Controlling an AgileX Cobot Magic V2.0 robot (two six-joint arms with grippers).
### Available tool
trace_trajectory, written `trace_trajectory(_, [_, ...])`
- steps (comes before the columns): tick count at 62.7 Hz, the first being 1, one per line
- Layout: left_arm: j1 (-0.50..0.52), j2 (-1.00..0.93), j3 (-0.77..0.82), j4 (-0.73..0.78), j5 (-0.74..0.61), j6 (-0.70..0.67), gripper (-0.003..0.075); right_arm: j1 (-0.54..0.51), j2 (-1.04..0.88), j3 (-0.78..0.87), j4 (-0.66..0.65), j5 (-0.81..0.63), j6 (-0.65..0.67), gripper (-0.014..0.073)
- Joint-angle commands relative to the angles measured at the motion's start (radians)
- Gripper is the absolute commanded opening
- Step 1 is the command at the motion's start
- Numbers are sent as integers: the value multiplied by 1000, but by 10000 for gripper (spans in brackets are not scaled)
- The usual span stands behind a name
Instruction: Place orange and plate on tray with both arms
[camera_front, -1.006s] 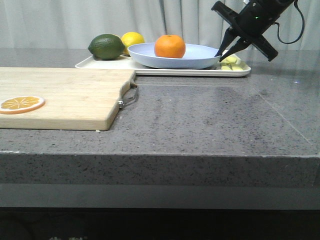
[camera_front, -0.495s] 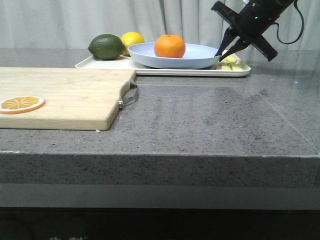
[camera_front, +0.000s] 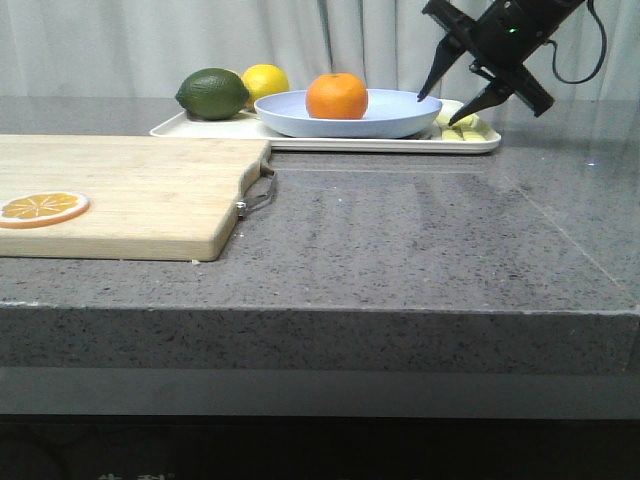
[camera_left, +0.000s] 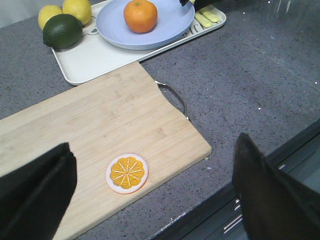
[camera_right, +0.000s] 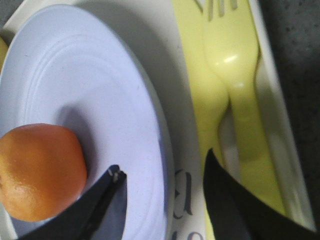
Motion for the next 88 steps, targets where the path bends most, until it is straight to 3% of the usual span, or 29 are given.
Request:
trace_trajectory(1, [3,1,-26,8,-74,-9,611,0,-118,-34,-44,-15,-23,391])
trace_trajectory(22, [3,1,-26,8,-73,-9,611,22,-277,-34,-293,182,-202,391])
trace_trajectory(35, [3,1,-26,8,-74,-9,611,33,-433,3,-329,235,-304,373])
trace_trajectory(49, [3,1,-26,8,-74,-9,611,33,-742,311,-332,121,-410,285])
trace_trajectory(70, [3,1,-26,8,-74,-9,611,33,-1206,834,-368,-40,-517,290])
trace_trajectory(88, [3,1,-26,8,-74,-9,611,33,-1505,1111,-389,-76,-535,300])
